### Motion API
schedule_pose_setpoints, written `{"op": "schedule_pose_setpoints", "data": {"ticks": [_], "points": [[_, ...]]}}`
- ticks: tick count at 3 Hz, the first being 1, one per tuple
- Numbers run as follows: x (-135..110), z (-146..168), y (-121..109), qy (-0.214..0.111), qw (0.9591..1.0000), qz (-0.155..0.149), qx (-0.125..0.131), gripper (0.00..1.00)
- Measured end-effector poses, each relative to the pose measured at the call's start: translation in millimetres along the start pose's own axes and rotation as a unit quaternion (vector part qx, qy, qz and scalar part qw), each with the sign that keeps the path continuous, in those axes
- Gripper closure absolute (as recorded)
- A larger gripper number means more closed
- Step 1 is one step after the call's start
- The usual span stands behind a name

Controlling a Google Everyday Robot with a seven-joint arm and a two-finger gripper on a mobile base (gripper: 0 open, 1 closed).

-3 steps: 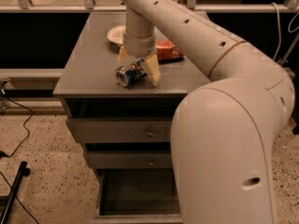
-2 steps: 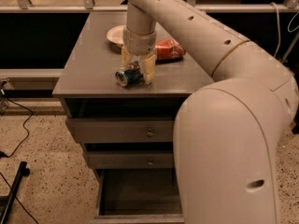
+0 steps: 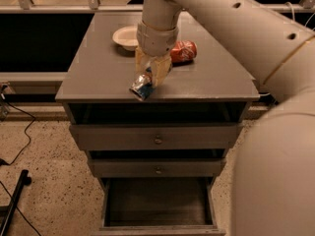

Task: Place redbull can into bottom drawer

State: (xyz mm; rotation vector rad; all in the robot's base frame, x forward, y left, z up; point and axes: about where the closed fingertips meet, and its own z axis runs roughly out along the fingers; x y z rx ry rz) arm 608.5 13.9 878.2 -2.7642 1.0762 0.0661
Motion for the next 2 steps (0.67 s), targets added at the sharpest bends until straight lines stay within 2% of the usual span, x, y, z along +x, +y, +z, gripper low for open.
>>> {"op": "schedule_pose_setpoints", "data": {"ticks": [1, 2], "points": [[-2.5, -26.5, 60.0, 0.018, 0.9952, 0.094, 0.02, 1.0], [-25.0, -39.4, 114.0, 0.001, 0.9792, 0.193, 0.063, 1.0]]}}
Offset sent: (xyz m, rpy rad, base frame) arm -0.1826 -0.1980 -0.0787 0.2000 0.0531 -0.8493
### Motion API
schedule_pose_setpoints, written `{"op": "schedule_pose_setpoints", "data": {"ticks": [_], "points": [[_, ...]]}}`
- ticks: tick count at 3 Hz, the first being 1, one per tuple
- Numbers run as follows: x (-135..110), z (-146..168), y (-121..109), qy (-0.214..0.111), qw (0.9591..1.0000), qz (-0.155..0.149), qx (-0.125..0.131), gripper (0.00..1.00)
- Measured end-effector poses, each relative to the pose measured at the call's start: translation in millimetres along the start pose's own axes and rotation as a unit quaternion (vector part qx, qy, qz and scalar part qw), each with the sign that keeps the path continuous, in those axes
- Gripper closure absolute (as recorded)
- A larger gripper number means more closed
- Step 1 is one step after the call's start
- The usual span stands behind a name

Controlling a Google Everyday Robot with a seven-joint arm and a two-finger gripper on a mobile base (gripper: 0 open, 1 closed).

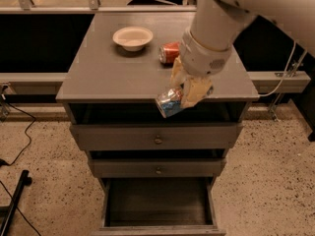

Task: Place redbull can into bottom drawer

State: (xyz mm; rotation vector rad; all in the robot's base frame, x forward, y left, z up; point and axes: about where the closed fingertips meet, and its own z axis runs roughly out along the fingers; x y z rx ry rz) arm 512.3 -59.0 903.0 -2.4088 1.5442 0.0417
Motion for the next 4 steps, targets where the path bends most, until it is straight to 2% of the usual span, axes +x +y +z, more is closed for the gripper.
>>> {"op": "schedule_pose_setpoints", "data": {"ticks": [1, 2, 3, 4], "points": [[30.2, 43.7, 62.4, -0.037, 0.9952, 0.087, 0.027, 1.0], [37.7, 50.9, 68.5, -0.03, 0.9945, 0.095, 0.03, 1.0], [-0.2, 59.8, 74.7, -0.074, 0.9953, 0.051, 0.033, 1.0], [-0.6, 123.6, 123.3, -0.136, 0.9883, 0.051, 0.045, 1.0]]}}
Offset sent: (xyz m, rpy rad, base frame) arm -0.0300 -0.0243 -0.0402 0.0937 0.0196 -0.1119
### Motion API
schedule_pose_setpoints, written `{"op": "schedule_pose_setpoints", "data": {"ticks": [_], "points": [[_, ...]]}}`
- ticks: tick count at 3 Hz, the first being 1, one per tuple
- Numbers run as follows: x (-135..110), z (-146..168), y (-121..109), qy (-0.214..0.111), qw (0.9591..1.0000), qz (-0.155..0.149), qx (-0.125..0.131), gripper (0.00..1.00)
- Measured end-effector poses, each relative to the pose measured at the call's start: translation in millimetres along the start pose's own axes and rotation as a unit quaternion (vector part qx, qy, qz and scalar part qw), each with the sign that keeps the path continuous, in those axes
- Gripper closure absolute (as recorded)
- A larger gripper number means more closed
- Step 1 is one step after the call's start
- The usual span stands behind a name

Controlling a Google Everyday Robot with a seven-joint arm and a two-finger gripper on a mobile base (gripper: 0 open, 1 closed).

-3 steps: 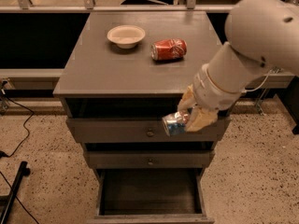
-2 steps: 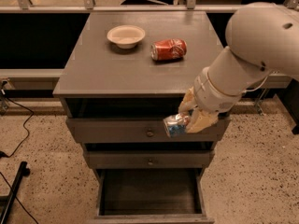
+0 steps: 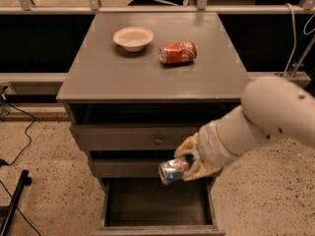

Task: Place redbull can into bottom drawer

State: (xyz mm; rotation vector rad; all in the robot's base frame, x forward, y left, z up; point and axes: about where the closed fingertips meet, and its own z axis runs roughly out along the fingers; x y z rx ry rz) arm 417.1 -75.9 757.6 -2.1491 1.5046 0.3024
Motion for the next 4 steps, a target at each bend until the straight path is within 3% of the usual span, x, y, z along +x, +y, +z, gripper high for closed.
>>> {"op": "schedule_pose_setpoints", "data": {"ticks": [1, 2, 3, 4], "points": [[40.6, 63.0, 47.5, -0.068, 0.9967, 0.033, 0.031, 1.0], [71.9, 81.0, 48.4, -0.077, 0.9933, 0.042, 0.075, 1.0], [75.8, 79.2, 47.0, -0.059, 0.9946, 0.043, 0.074, 1.0], [125.4, 95.2, 32.6, -0.051, 0.9898, 0.055, 0.121, 1.0]]}}
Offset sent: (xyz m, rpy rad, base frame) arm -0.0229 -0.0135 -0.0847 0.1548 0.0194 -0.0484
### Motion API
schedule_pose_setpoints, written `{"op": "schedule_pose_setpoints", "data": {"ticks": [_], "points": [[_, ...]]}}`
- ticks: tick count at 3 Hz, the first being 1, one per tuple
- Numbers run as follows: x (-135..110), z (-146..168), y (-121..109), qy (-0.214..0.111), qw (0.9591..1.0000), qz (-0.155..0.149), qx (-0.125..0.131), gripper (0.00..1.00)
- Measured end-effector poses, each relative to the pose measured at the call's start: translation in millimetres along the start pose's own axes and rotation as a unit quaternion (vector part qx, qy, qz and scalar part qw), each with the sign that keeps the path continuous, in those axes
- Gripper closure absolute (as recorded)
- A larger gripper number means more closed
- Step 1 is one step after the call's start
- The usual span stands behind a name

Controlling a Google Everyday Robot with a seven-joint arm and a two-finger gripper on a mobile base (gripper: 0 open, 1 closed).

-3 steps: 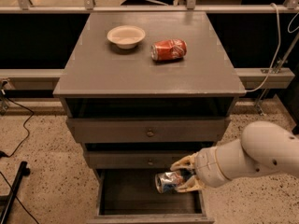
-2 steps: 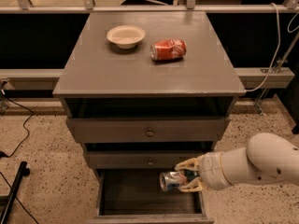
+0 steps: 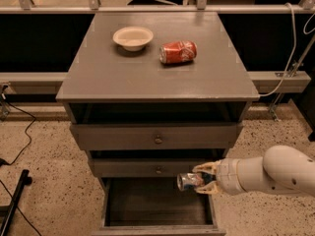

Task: Place redbull can into bottom drawer

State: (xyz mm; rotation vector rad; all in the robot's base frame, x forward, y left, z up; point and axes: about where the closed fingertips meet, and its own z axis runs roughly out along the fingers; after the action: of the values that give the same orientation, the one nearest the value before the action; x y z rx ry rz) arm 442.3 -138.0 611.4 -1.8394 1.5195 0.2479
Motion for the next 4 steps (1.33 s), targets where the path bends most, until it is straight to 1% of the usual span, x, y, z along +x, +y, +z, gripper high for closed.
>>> {"op": "schedule_pose_setpoints", "data": {"ticks": [1, 2, 3, 4], "points": [[65.3, 38.2, -1.1, 0.003, 0.999, 0.015, 0.041, 1.0], [137.7, 90.8, 27.0, 0.004, 0.9979, 0.04, 0.051, 1.0], [158.3, 114.4, 49.8, -0.003, 0.9983, 0.045, 0.036, 1.0], [158.6, 117.3, 52.3, -0.005, 0.9983, 0.047, 0.035, 1.0]]}}
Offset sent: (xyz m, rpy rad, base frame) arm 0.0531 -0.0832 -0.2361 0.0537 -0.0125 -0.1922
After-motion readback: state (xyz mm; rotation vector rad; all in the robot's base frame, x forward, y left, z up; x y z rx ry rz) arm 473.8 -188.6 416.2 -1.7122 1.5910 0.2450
